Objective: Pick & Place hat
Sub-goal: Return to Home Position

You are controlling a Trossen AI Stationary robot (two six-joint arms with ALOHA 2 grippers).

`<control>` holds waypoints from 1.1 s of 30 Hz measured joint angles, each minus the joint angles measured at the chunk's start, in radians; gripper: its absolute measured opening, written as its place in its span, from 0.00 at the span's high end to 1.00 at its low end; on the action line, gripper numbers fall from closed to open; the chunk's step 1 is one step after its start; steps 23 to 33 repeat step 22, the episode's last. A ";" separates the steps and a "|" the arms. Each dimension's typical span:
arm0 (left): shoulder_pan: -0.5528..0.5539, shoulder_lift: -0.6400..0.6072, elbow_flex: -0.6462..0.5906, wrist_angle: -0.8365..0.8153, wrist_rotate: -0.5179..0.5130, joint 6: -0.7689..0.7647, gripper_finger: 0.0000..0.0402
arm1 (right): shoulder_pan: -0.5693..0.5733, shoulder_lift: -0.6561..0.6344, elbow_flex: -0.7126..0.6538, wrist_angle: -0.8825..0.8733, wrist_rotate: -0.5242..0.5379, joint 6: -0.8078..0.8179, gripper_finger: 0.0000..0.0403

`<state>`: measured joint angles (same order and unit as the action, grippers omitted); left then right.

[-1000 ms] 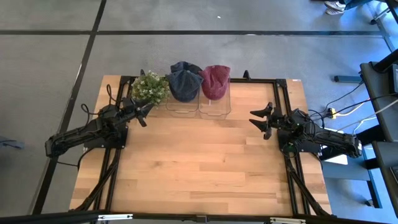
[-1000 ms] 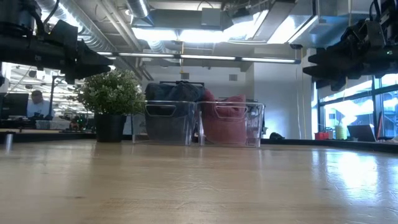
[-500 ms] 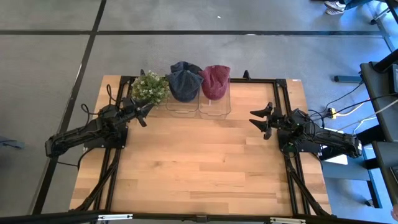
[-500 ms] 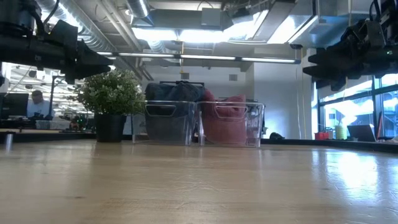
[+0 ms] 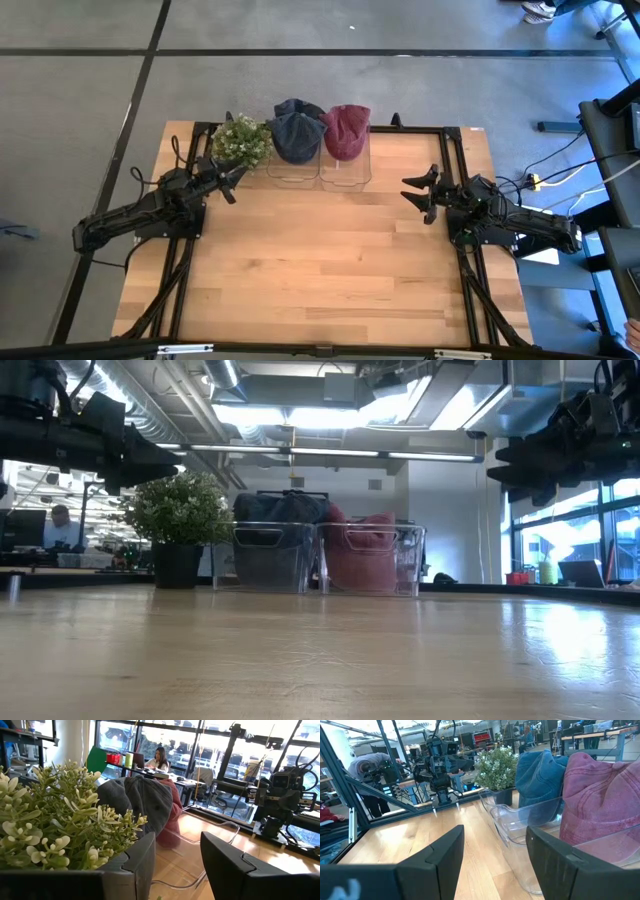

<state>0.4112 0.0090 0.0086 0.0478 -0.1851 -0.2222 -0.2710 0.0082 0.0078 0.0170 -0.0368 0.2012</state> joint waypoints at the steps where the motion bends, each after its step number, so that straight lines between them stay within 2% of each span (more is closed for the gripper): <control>1: 0.000 0.000 0.000 0.000 0.000 0.000 0.62 | 0.000 0.000 0.000 0.000 0.000 0.000 0.47; 33: 0.000 0.000 0.000 0.000 0.000 0.000 0.63 | 0.000 0.000 0.000 0.000 0.000 0.000 0.47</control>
